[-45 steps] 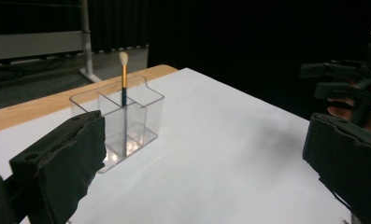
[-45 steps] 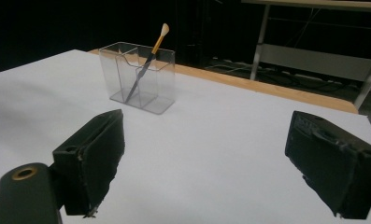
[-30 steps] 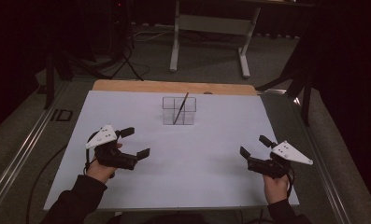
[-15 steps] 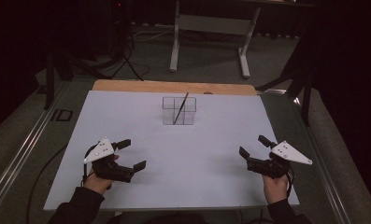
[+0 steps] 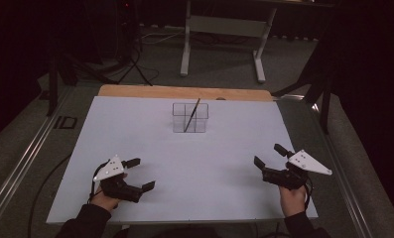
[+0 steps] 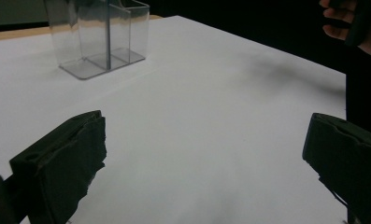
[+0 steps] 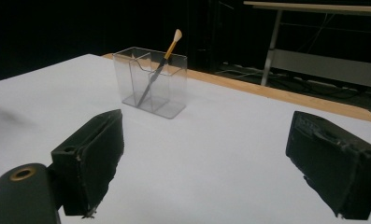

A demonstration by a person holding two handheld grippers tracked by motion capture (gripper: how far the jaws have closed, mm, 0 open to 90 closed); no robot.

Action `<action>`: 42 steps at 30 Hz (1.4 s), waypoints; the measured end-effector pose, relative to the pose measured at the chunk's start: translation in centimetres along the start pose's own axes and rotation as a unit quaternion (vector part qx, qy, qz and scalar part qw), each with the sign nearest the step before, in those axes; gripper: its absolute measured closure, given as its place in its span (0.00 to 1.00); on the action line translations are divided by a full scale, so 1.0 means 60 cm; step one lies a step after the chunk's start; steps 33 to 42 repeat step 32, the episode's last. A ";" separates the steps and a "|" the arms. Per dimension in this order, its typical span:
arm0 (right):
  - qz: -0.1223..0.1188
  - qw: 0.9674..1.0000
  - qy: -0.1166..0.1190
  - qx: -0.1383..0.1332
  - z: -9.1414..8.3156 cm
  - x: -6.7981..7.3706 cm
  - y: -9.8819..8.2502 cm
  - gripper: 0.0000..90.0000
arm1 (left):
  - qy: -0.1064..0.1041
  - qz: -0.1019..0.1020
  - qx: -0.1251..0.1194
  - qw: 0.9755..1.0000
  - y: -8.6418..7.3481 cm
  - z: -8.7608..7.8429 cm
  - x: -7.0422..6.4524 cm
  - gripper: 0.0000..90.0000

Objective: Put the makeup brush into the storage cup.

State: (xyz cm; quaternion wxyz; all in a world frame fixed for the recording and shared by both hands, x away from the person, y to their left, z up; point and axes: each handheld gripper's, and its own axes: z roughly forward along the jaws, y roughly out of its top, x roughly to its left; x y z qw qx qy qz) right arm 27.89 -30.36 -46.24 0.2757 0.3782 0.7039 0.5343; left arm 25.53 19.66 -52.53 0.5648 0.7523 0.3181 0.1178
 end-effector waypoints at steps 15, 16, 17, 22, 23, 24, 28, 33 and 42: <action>0.004 1.000 0.009 0.007 0.005 0.001 -0.003 0.13 | 0.043 -0.010 -0.011 0.999 -0.010 -0.003 0.019 0.00; 0.003 1.000 0.009 0.009 0.005 0.001 -0.003 0.13 | 0.048 -0.011 -0.012 0.999 -0.010 -0.003 0.019 0.00; 0.002 1.000 0.009 0.009 0.005 0.001 -0.003 0.13 | 0.054 -0.012 -0.010 0.998 -0.009 -0.004 0.019 0.00; 0.002 1.000 0.009 0.010 0.005 0.001 -0.003 0.13 | 0.056 -0.015 -0.011 0.998 -0.009 -0.004 0.019 0.00; 0.001 1.000 0.009 0.011 0.005 0.001 -0.003 0.13 | 0.056 -0.015 -0.011 0.998 -0.009 -0.003 0.019 0.00; 0.001 1.000 0.009 0.011 0.005 0.001 -0.003 0.13 | 0.056 -0.015 -0.011 0.998 -0.009 -0.003 0.019 0.00; -0.001 1.000 0.008 0.010 0.005 0.001 -0.002 0.13 | 0.061 -0.020 -0.015 0.998 -0.008 -0.004 0.021 0.00; -0.002 1.000 0.008 0.010 0.005 0.002 -0.002 0.13 | 0.060 -0.022 -0.019 0.998 -0.008 -0.005 0.021 0.00; -0.002 1.000 0.008 0.010 0.005 0.002 -0.002 0.13 | 0.060 -0.022 -0.019 0.998 -0.008 -0.005 0.021 0.00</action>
